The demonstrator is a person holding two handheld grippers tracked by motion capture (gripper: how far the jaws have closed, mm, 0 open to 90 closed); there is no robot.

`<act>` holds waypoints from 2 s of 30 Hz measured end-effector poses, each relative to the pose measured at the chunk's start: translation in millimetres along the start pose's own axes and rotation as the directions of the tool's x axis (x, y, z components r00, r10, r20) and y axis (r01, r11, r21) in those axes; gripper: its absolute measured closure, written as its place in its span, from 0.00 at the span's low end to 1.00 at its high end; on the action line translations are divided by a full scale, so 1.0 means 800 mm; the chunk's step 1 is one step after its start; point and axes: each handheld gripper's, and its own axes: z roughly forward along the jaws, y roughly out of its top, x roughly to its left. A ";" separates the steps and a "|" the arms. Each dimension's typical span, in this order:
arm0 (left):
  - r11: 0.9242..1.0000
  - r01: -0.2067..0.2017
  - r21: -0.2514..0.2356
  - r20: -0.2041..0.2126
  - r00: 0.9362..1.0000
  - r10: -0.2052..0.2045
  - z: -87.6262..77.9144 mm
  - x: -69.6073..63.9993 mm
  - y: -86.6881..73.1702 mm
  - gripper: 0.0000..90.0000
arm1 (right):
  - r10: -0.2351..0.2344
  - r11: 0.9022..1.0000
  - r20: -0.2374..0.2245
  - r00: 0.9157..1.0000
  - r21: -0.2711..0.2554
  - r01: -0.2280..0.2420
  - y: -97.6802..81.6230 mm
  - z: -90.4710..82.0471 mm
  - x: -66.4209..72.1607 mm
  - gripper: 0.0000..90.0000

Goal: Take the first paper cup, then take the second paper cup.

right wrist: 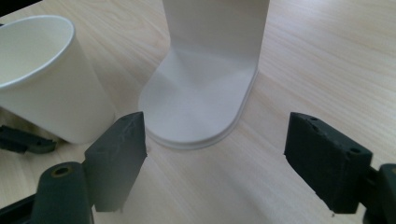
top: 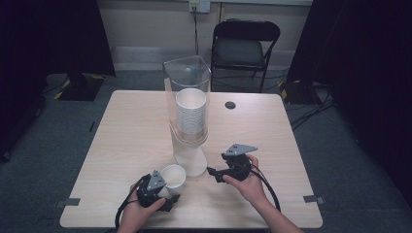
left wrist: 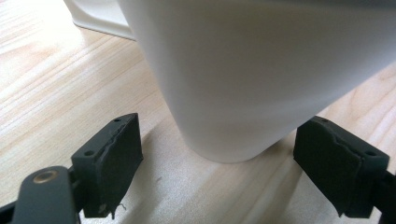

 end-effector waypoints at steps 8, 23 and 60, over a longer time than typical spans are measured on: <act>1.000 0.005 0.001 -0.010 1.000 -0.005 0.000 -0.001 0.000 0.16 | -0.014 1.000 -0.012 1.000 -0.012 0.014 0.016 0.013 0.004 0.23; 1.000 -0.003 0.005 0.000 1.000 0.003 0.000 -0.001 0.000 0.14 | -0.051 0.998 -0.042 0.998 -0.025 0.050 0.038 0.025 0.016 0.23; 1.000 -0.011 0.015 0.010 1.000 0.011 0.004 -0.001 0.002 0.08 | -0.066 0.988 -0.086 0.994 -0.147 0.053 0.036 0.060 0.012 1.00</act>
